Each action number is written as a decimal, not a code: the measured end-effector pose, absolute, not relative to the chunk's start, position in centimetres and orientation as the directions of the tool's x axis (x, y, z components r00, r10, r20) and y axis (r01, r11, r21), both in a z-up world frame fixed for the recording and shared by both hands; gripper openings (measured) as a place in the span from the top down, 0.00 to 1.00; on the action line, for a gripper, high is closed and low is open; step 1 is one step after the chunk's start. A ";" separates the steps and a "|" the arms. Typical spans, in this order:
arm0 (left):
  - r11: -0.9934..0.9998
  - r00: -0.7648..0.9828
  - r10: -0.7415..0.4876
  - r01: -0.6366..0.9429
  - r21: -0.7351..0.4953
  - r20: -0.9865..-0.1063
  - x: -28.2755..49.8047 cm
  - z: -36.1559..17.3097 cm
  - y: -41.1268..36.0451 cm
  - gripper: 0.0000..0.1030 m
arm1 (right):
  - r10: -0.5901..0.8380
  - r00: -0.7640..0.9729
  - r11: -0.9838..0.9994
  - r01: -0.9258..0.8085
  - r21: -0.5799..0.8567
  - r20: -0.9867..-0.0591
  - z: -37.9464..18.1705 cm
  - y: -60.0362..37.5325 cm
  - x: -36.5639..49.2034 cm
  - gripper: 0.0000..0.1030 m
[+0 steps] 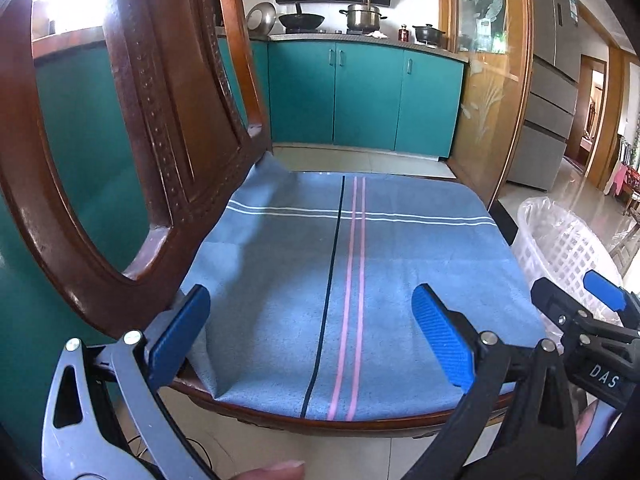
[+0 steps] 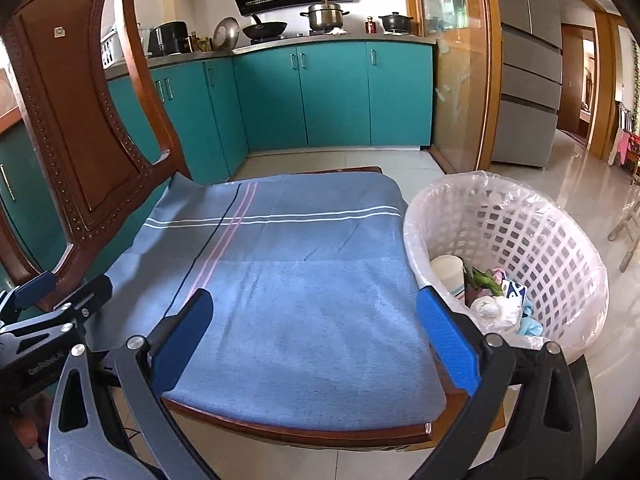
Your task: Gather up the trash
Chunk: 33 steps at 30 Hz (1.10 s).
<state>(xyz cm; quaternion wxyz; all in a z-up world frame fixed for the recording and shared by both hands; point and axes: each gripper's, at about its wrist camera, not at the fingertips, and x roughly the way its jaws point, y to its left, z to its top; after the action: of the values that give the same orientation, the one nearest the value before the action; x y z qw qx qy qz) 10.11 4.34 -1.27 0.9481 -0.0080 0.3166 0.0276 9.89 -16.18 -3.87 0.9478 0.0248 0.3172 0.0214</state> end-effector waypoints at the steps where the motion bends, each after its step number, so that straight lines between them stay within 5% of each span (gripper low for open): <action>1: 0.998 0.800 0.047 -0.055 0.004 -0.599 10.1 -1.2 4.2 0.03 | 0.056 0.798 0.998 -0.024 0.061 -0.600 -3.9 -16.2 9.9 0.03; 33: 1.000 0.804 0.029 -0.025 0.015 -0.595 9.6 -1.2 3.5 0.03 | 0.050 0.797 0.998 -0.010 0.069 -0.602 -3.9 -17.5 10.0 0.03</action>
<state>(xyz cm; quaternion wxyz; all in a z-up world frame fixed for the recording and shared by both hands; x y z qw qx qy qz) 9.64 3.45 -1.20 0.9496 0.0029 0.3131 0.0143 9.99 -17.49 -3.89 0.9473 0.0313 0.3184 0.0157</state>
